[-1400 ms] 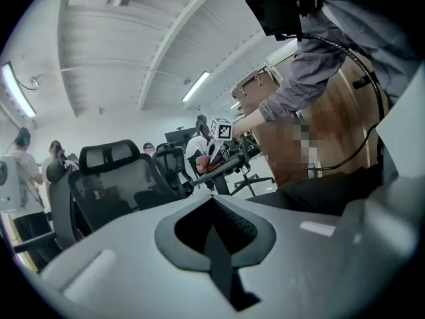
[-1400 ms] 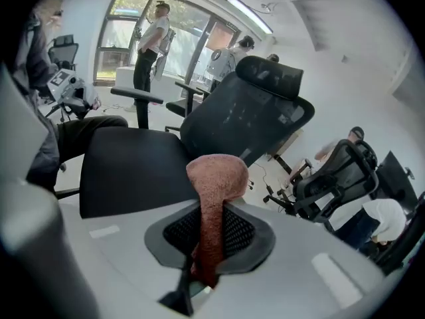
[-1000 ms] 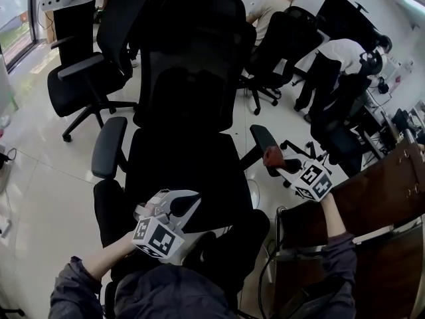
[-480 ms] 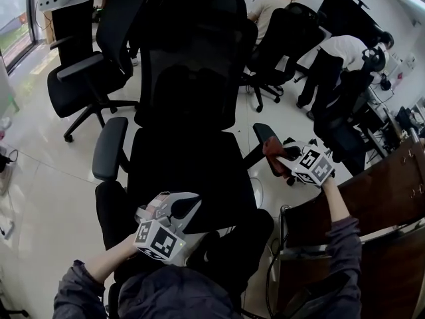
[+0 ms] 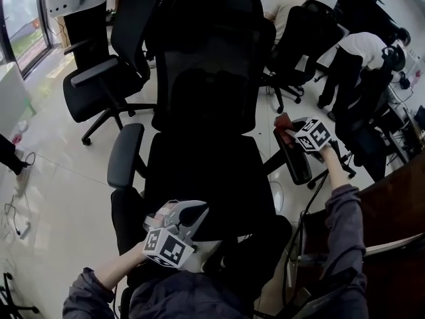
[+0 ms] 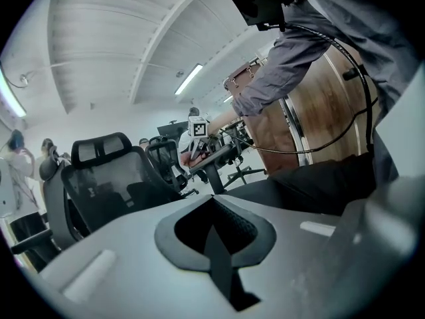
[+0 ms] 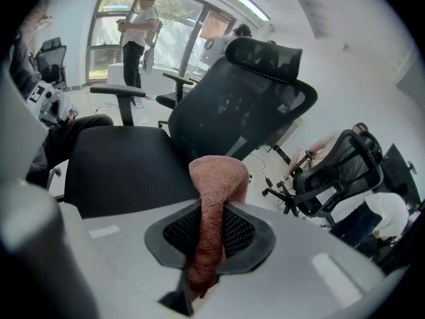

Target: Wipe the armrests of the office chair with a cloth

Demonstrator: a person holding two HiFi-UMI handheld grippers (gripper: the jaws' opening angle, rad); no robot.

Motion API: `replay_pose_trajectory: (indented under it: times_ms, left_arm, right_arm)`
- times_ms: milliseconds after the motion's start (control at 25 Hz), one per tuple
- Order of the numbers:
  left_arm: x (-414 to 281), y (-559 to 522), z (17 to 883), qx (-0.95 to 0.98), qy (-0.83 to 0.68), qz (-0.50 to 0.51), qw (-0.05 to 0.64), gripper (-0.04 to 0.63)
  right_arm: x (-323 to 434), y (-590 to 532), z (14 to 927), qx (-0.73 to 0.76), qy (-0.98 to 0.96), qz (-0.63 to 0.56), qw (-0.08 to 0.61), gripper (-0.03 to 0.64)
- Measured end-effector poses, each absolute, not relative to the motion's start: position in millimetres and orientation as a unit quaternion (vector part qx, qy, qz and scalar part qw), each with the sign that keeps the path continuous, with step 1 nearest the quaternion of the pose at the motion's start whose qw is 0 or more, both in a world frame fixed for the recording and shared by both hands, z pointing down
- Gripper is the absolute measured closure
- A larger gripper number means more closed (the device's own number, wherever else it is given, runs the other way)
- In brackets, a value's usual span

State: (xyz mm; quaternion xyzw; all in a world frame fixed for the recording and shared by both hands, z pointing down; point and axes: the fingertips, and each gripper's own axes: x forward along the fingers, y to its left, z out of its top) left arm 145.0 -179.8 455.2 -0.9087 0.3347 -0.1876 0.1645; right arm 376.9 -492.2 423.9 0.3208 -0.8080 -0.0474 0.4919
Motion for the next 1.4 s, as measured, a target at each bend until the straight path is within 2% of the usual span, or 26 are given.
replay_pose_trajectory:
  times_ms: [320, 1040, 1400]
  left_arm:
    - [143.3, -176.9, 459.2, -0.908, 0.328, -0.201, 0.168, 0.578]
    - [183.2, -145.2, 458.9, -0.925, 0.273, -0.180, 0.194, 0.578]
    - [176.7, -146.0, 463.4, -0.920, 0.278, -0.190, 0.200, 0.578]
  right_arm:
    - [378.3, -489.9, 427.3, 0.338, -0.818, -0.034, 0.465, 0.566]
    - [420.7, -297.8, 390.7, 0.314, -0.841, -0.073, 0.434, 0.566]
    - [389.3, -369.9, 401.4, 0.301, -0.840, -0.072, 0.445, 0.566]
